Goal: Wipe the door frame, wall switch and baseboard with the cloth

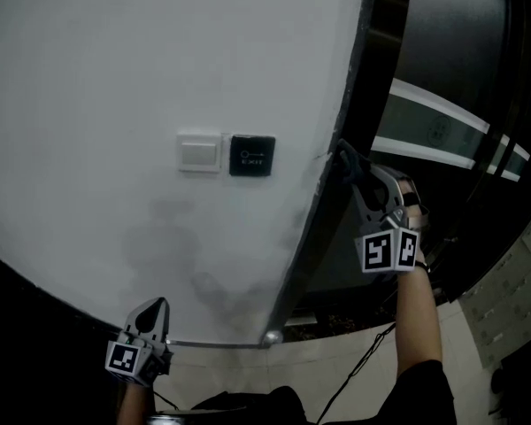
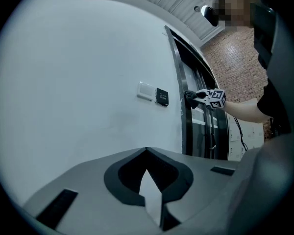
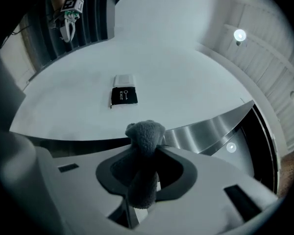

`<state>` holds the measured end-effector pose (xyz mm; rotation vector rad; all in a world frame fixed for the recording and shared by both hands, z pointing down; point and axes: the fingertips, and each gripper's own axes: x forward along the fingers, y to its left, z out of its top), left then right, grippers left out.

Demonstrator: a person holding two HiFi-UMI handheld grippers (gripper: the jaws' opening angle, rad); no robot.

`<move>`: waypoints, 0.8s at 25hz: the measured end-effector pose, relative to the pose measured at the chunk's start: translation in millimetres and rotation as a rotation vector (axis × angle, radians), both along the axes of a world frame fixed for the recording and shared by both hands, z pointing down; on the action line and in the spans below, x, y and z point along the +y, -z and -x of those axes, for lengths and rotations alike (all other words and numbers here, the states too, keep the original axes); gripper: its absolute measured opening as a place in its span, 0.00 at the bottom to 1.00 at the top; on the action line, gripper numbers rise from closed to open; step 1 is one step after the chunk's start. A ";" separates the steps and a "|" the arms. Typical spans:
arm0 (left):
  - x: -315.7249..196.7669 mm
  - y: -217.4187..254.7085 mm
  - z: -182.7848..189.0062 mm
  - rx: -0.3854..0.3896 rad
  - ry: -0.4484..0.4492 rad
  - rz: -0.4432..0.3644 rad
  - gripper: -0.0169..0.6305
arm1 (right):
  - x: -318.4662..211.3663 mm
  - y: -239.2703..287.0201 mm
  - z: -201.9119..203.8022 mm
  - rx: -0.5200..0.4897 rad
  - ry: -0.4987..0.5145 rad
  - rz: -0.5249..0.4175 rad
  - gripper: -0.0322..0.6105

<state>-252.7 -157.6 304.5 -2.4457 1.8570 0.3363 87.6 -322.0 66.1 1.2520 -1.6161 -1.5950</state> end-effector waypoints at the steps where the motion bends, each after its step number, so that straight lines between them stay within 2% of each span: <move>1: 0.1 -1.7 0.3 0.001 0.002 0.006 0.03 | -3.1 -5.1 0.5 0.003 -0.003 0.009 0.18; 7: -0.4 -12.9 2.6 -0.004 0.006 0.056 0.03 | -10.5 -45.6 12.8 0.040 -0.014 0.065 0.18; 15: -5.9 -15.1 -11.9 -0.036 -0.029 0.067 0.03 | -11.6 -74.5 18.6 0.055 -0.009 0.137 0.18; 20: -2.7 -18.2 -7.6 -0.038 -0.018 0.077 0.03 | -13.6 -97.3 20.2 0.068 -0.004 0.192 0.18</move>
